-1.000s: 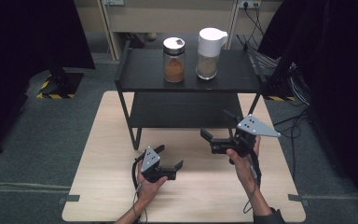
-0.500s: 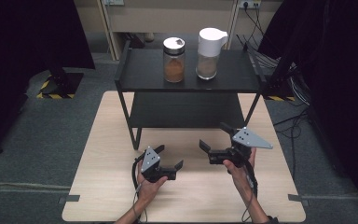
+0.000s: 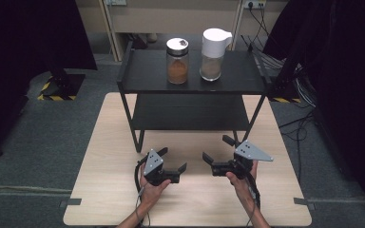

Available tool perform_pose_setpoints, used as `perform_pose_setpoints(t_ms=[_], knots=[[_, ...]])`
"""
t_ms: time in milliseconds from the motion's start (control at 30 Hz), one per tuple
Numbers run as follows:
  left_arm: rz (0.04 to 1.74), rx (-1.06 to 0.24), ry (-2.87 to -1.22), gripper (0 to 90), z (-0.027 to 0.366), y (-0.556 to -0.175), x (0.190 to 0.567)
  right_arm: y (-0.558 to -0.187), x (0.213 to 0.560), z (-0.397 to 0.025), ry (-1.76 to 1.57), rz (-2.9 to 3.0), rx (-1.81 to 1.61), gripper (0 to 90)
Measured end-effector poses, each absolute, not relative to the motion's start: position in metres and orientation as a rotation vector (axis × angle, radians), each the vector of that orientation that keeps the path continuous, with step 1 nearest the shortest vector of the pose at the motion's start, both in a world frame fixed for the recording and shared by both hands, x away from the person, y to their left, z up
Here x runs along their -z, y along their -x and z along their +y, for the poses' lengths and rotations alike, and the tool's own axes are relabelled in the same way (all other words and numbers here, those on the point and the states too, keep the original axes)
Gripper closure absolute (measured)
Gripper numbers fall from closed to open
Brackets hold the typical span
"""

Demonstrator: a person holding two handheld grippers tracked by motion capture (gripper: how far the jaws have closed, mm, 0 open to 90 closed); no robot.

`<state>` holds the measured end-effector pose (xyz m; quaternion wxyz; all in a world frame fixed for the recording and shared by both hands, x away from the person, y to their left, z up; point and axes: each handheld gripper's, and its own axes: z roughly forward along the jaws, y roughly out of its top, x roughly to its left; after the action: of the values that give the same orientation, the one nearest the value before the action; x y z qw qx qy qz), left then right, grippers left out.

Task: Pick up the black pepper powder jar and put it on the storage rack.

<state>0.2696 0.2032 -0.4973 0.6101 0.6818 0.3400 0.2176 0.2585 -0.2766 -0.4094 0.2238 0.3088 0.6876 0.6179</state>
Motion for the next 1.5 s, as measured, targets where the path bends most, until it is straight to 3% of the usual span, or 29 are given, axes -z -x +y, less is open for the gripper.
perform_pose_setpoints(t_ms=[800, 1500], knots=[[0.788, -0.5, -1.571, 1.8, 0.204, -0.27, 0.498, -0.253, 0.454, -0.276, -0.9, 1.953, -1.656, 0.4], [0.788, -0.503, -1.575, 1.7, 0.203, -0.269, 0.497, -0.249, 0.464, -0.271, -0.885, 1.963, -1.648, 0.4]])
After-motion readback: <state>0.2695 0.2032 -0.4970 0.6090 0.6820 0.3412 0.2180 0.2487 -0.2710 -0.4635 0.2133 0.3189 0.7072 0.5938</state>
